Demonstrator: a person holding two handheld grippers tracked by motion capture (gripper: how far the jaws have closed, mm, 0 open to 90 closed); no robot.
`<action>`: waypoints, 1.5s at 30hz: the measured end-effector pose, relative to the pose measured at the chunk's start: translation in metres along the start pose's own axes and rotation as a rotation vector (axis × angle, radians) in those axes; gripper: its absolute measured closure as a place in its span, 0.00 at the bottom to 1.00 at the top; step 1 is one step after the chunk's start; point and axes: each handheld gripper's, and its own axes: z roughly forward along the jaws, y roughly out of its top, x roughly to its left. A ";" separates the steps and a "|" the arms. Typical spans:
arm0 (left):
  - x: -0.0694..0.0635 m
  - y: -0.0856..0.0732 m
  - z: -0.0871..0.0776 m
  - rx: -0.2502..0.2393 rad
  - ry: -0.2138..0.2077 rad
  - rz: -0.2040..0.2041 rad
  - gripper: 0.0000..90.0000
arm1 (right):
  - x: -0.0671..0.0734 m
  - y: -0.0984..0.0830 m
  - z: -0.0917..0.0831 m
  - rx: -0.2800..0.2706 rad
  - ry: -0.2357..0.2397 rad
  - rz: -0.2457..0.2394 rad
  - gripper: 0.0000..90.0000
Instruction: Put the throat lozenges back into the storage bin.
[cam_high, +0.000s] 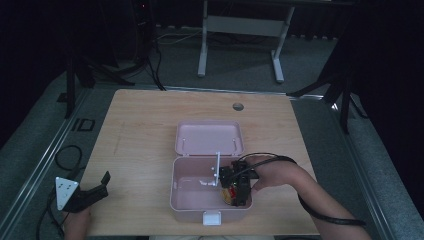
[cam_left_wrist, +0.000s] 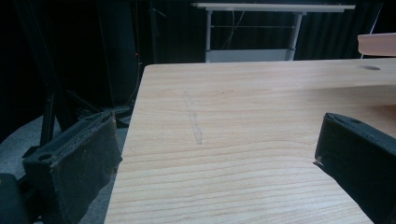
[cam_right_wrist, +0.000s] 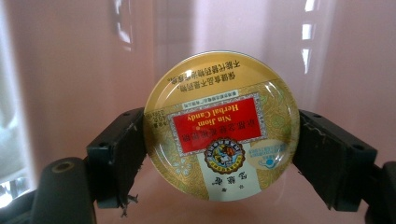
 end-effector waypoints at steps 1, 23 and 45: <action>0.000 0.000 0.000 0.000 0.000 0.000 0.00 | 0.000 0.000 0.002 0.003 0.005 0.002 0.23; 0.000 0.000 0.000 0.002 -0.001 0.002 0.00 | -0.006 0.008 0.026 0.056 0.049 -0.029 0.19; -0.001 0.000 0.000 -0.002 0.004 0.002 0.00 | 0.002 -0.046 -0.062 -0.267 -0.061 0.051 0.15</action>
